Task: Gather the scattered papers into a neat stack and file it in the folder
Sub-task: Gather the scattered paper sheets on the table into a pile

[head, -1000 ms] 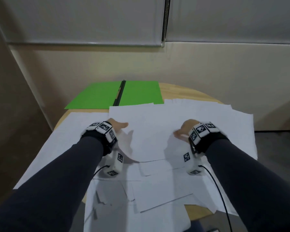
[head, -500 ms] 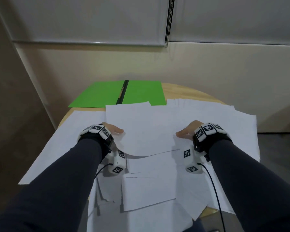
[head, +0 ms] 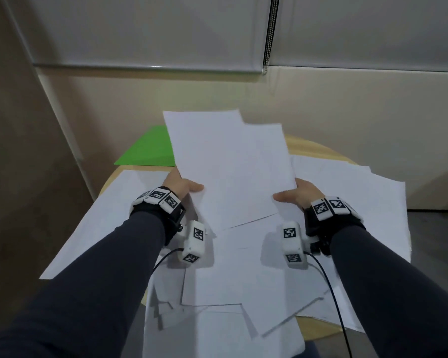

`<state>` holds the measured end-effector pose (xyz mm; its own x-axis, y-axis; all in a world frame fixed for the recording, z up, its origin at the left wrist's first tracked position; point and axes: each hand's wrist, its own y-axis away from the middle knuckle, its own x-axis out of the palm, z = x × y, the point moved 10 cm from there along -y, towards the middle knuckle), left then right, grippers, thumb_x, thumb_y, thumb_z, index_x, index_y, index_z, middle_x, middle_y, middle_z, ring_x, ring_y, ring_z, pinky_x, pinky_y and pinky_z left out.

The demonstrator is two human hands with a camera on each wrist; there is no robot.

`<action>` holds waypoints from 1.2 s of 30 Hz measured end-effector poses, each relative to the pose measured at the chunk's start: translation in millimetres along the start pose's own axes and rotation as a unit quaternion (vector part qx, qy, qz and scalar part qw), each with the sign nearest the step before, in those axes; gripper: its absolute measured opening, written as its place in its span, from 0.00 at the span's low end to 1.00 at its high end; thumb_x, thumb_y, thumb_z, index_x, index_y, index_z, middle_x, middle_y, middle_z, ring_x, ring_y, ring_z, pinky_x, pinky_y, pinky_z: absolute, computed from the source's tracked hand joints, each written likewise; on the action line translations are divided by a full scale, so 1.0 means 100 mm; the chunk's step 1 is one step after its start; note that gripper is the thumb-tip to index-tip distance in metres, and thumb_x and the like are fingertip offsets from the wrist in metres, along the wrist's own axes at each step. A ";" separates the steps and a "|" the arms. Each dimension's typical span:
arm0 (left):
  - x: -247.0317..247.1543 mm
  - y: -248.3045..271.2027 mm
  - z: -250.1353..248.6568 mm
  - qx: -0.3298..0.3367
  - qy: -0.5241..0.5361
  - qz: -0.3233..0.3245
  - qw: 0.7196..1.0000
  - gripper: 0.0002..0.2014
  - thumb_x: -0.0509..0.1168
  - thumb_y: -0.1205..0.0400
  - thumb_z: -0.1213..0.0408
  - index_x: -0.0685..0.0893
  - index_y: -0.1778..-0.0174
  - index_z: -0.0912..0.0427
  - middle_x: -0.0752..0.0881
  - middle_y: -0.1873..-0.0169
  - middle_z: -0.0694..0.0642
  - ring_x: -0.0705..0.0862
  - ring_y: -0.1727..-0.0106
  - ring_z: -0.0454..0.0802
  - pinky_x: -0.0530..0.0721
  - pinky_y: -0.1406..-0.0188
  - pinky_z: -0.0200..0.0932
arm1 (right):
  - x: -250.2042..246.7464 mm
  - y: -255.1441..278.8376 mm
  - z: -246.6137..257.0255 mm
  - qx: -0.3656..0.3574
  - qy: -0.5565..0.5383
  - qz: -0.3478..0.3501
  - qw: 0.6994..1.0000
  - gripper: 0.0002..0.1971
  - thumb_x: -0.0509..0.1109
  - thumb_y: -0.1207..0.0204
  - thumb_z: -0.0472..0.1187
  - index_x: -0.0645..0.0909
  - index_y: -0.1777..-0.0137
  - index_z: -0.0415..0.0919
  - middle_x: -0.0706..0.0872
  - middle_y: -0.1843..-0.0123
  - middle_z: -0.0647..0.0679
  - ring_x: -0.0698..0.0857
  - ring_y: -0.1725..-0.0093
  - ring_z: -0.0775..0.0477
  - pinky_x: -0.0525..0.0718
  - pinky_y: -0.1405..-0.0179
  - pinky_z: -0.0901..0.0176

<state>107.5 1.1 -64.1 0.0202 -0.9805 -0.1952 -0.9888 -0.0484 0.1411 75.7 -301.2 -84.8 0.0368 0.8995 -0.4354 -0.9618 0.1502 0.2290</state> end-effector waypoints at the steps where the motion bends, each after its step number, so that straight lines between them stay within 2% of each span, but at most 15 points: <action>1: -0.04 -0.02 -0.04 0.016 0.036 -0.004 0.999 0.24 0.69 0.32 0.85 0.81 0.40 0.68 0.88 0.48 0.63 0.87 0.47 0.59 0.82 0.40 0.54 | 0.02 0.02 0.03 -0.014 -0.047 0.023 0.999 0.13 0.77 0.33 0.29 0.84 0.50 0.41 0.88 0.40 0.39 0.87 0.42 0.41 0.80 0.33 0.50; 4: -0.02 0.00 -0.24 0.046 0.122 0.015 0.991 0.19 0.65 0.31 0.89 0.81 0.49 0.66 0.91 0.70 0.53 0.89 0.68 0.50 0.88 0.62 0.41 | 0.20 0.01 0.10 -0.031 -0.062 0.118 0.991 0.12 0.75 0.30 0.31 0.83 0.52 0.47 0.88 0.42 0.44 0.88 0.43 0.49 0.86 0.48 0.66; 6: 0.07 0.01 -0.36 0.040 0.128 0.050 0.990 0.16 0.67 0.31 0.86 0.81 0.53 0.64 0.90 0.76 0.48 0.89 0.73 0.47 0.87 0.67 0.39 | 0.17 -0.03 0.14 -0.052 -0.054 0.097 0.992 0.17 0.81 0.37 0.36 0.84 0.50 0.49 0.89 0.41 0.47 0.86 0.38 0.45 0.84 0.39 0.57; 8: 0.10 0.00 -0.38 0.019 0.059 0.087 0.994 0.13 0.72 0.30 0.77 0.83 0.51 0.63 0.92 0.67 0.52 0.89 0.70 0.46 0.86 0.60 0.39 | 0.03 -0.06 0.22 -0.080 -0.104 0.032 0.991 0.20 0.80 0.40 0.33 0.84 0.49 0.48 0.89 0.43 0.44 0.86 0.39 0.42 0.80 0.32 0.46; 9: 0.09 -0.02 -0.36 0.009 0.017 0.097 0.995 0.14 0.72 0.27 0.72 0.83 0.46 0.64 0.92 0.57 0.57 0.90 0.64 0.47 0.86 0.53 0.40 | -0.03 -0.03 0.27 -0.093 -0.142 0.007 0.985 0.19 0.78 0.37 0.28 0.83 0.49 0.47 0.89 0.46 0.43 0.87 0.42 0.42 0.83 0.36 0.48; 11: 0.02 -0.02 -0.42 0.014 -0.043 0.092 0.995 0.20 0.69 0.22 0.66 0.80 0.35 0.68 0.85 0.39 0.64 0.86 0.45 0.54 0.80 0.34 0.48 | -0.12 0.02 0.42 -0.116 -0.217 -0.017 0.969 0.19 0.72 0.32 0.19 0.81 0.48 0.41 0.89 0.55 0.46 0.90 0.55 0.48 0.89 0.54 0.60; 13: -0.03 -0.01 -0.64 0.064 -0.016 0.062 0.996 0.23 0.70 0.24 0.66 0.79 0.33 0.70 0.83 0.39 0.65 0.82 0.37 0.58 0.75 0.27 0.56 | -0.19 0.05 0.61 -0.148 -0.247 -0.038 0.957 0.20 0.69 0.32 0.16 0.79 0.44 0.35 0.91 0.64 0.52 0.90 0.67 0.55 0.89 0.66 0.64; 16: -0.12 0.09 -1.10 0.141 0.083 0.016 0.986 0.18 0.71 0.30 0.77 0.83 0.43 0.68 0.86 0.50 0.64 0.84 0.48 0.58 0.80 0.34 0.60 | -0.34 0.12 0.98 -0.212 -0.253 -0.083 0.940 0.16 0.69 0.33 0.16 0.81 0.50 0.34 0.90 0.69 0.55 0.88 0.67 0.56 0.89 0.60 0.57; 20: -0.29 0.22 -1.58 0.238 0.119 -0.031 0.963 0.16 0.70 0.31 0.82 0.82 0.60 0.53 0.87 0.61 0.53 0.87 0.61 0.50 0.88 0.53 0.47 | -0.51 0.30 1.36 -0.289 -0.297 -0.131 0.901 0.21 0.70 0.36 0.15 0.81 0.57 0.44 0.91 0.70 0.58 0.89 0.66 0.58 0.89 0.58 0.60; 24: -0.32 0.24 -1.55 0.253 0.109 -0.026 0.961 0.21 0.74 0.35 0.79 0.81 0.51 0.54 0.87 0.54 0.55 0.87 0.57 0.51 0.88 0.53 0.46 | -0.57 0.34 1.38 -0.301 -0.288 -0.165 0.894 0.19 0.73 0.36 0.18 0.81 0.55 0.43 0.90 0.67 0.55 0.89 0.66 0.58 0.89 0.58 0.61; 26: -0.24 0.20 -1.40 0.231 0.086 -0.020 0.969 0.22 0.76 0.34 0.78 0.81 0.48 0.56 0.86 0.51 0.57 0.88 0.61 0.41 0.88 0.57 0.38 | -0.49 0.34 1.36 -0.301 -0.271 -0.155 0.901 0.20 0.79 0.40 0.24 0.82 0.51 0.40 0.89 0.60 0.50 0.89 0.63 0.56 0.89 0.56 0.61; 28: -0.17 0.17 -1.25 0.208 0.083 -0.028 0.974 0.16 0.74 0.29 0.76 0.84 0.47 0.62 0.87 0.56 0.56 0.87 0.70 0.30 0.87 0.61 0.32 | -0.39 0.31 1.36 -0.289 -0.249 -0.146 0.913 0.23 0.82 0.43 0.30 0.83 0.46 0.37 0.89 0.57 0.48 0.89 0.62 0.56 0.88 0.56 0.64; 32: -0.11 0.05 -1.02 0.171 0.089 -0.040 0.981 0.18 0.74 0.28 0.73 0.84 0.42 0.71 0.90 0.73 0.42 0.86 0.74 0.30 0.87 0.64 0.31 | -0.32 0.23 1.35 -0.255 -0.192 -0.160 0.934 0.20 0.79 0.34 0.32 0.83 0.41 0.31 0.87 0.52 0.43 0.87 0.58 0.48 0.84 0.63 0.75; 34: -0.08 0.03 -0.96 0.167 0.077 -0.042 0.982 0.19 0.74 0.29 0.77 0.84 0.42 0.70 0.90 0.67 0.51 0.85 0.76 0.28 0.87 0.65 0.31 | -0.31 0.21 1.32 -0.242 -0.170 -0.171 0.940 0.18 0.76 0.31 0.31 0.83 0.41 0.27 0.87 0.50 0.40 0.85 0.61 0.49 0.80 0.71 0.82; 36: -0.09 0.05 -1.01 0.179 0.060 -0.053 0.981 0.18 0.74 0.29 0.78 0.84 0.43 0.72 0.88 0.61 0.57 0.83 0.78 0.27 0.85 0.67 0.31 | -0.40 0.23 1.34 -0.250 -0.172 -0.198 0.932 0.18 0.77 0.32 0.30 0.83 0.42 0.28 0.88 0.49 0.38 0.85 0.59 0.48 0.82 0.69 0.79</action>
<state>117.6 -9.4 36.2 0.1218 -0.9899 -0.0719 -0.9684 -0.1026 -0.2275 88.7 -278.5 54.3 0.4183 0.9052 -0.0756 -0.8574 0.3660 -0.3620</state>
